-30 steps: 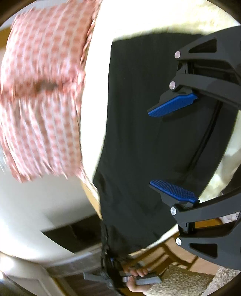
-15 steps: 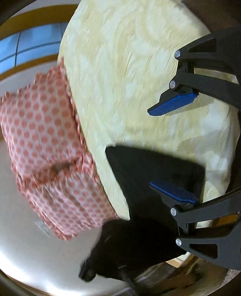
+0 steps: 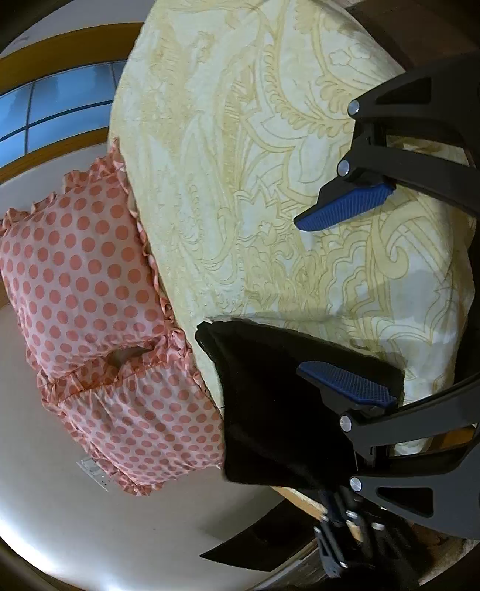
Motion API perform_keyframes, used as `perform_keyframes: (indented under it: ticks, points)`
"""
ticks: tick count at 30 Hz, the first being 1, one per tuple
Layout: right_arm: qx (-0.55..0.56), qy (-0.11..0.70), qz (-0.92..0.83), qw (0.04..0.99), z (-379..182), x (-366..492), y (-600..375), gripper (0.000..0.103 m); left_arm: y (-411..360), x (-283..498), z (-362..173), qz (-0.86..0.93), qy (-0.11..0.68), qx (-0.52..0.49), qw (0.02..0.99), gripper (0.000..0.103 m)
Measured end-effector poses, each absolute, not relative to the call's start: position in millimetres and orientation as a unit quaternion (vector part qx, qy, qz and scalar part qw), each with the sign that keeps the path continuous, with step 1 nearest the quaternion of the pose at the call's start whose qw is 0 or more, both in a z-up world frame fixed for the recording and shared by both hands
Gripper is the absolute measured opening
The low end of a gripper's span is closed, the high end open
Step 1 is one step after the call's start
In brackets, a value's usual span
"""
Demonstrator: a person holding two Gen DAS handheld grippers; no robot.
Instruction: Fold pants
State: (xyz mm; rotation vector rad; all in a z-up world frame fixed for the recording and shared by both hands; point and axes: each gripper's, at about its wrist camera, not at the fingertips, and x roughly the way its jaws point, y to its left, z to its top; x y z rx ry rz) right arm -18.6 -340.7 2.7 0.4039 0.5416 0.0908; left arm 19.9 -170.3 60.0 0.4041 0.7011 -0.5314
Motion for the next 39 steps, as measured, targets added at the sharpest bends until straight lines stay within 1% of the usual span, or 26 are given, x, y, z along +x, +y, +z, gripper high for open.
perform_keyframes:
  ticks: [3, 5, 6, 8, 9, 10, 13, 15, 18, 20, 22, 23, 24, 27, 28, 32, 36, 38, 39]
  points:
    - [0.211, 0.245, 0.046, 0.945, 14, -17, -344, 0.075, -169, 13, 41, -0.26, 0.349, 0.193, 0.879, 0.013]
    - [0.212, 0.232, 0.06, 0.947, 26, -14, -341, 0.075, -166, 11, 41, -0.26, 0.343, 0.189, 0.883, 0.014]
    - [0.206, 0.224, 0.071, 0.95, 34, -12, -336, 0.075, -163, 11, 45, -0.265, 0.343, 0.18, 0.883, 0.017]
    - [0.181, 0.205, 0.093, 0.957, 48, -12, -321, 0.075, -146, 9, 58, -0.29, 0.336, 0.131, 0.887, 0.034]
    - [0.156, 0.191, 0.11, 0.963, 57, -11, -307, 0.075, -132, 8, 68, -0.292, 0.322, 0.101, 0.895, 0.058]
    - [0.142, 0.184, 0.122, 0.965, 62, -11, -298, 0.075, -122, 6, 74, -0.287, 0.307, 0.085, 0.903, 0.076]
    - [0.098, 0.182, 0.173, 0.963, 70, -1, -260, 0.074, -85, 9, 90, -0.232, 0.26, 0.041, 0.936, 0.09]
    - [0.073, 0.204, 0.198, 0.956, 65, 11, -235, 0.074, -67, 21, 89, -0.178, 0.263, 0.031, 0.948, 0.091]
    - [0.051, 0.293, 0.177, 0.938, 37, 36, -214, 0.074, -45, 41, 73, -0.118, 0.3, 0.028, 0.946, 0.091]
    - [0.054, 0.334, 0.164, 0.926, 21, 42, -216, 0.075, -34, 48, 58, -0.103, 0.327, 0.023, 0.939, 0.091]
    - [0.052, 0.341, 0.175, 0.922, 24, 37, -220, 0.074, -24, 51, 40, -0.099, 0.355, 0.016, 0.929, 0.091]
    - [0.061, 0.344, 0.179, 0.92, 28, 38, -224, 0.074, -20, 51, 36, -0.103, 0.355, 0.015, 0.929, 0.091]
    - [0.082, 0.336, 0.185, 0.92, 37, 39, -234, 0.074, -20, 45, 34, -0.103, 0.339, 0.027, 0.935, 0.093]
    - [0.126, 0.313, 0.148, 0.93, 60, 57, -266, 0.075, -19, 41, 30, -0.103, 0.327, 0.036, 0.939, 0.095]
    - [0.141, 0.318, 0.147, 0.926, 62, 69, -274, 0.077, -17, 43, 29, -0.107, 0.322, 0.032, 0.94, 0.097]
    - [0.16, 0.384, 0.138, 0.899, 50, 121, -285, 0.078, -13, 46, 29, -0.121, 0.315, 0.022, 0.941, 0.1]
    - [0.142, 0.428, 0.13, 0.883, 32, 150, -279, 0.077, -15, 43, 28, -0.131, 0.314, 0.024, 0.94, 0.1]
    - [0.136, 0.435, 0.13, 0.88, 25, 152, -276, 0.075, -14, 42, 28, -0.134, 0.312, 0.024, 0.94, 0.101]
    - [0.134, 0.436, 0.135, 0.88, 23, 152, -275, 0.07, -14, 42, 28, -0.135, 0.31, 0.024, 0.941, 0.101]
